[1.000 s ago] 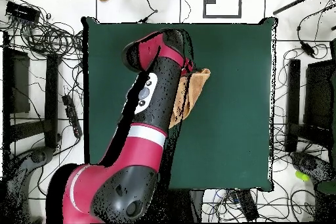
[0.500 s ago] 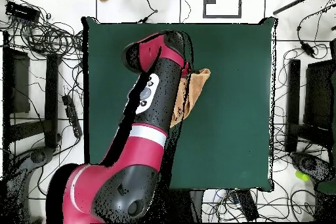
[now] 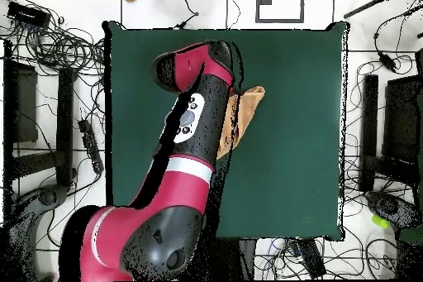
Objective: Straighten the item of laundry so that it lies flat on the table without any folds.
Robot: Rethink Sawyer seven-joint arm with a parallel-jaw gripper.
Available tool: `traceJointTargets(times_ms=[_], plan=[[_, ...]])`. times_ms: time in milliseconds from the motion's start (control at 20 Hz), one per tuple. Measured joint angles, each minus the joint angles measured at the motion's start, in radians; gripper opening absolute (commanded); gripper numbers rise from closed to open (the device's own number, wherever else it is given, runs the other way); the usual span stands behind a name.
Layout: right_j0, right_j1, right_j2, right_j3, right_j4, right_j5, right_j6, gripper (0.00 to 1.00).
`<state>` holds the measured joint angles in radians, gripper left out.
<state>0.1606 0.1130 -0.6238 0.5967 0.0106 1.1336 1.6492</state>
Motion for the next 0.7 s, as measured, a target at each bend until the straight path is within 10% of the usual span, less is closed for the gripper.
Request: traceJointTargets(times_ms=[700], plan=[[0.0, 0.023, 0.001, 0.001, 0.0, -0.019, 0.0, 1.0]])
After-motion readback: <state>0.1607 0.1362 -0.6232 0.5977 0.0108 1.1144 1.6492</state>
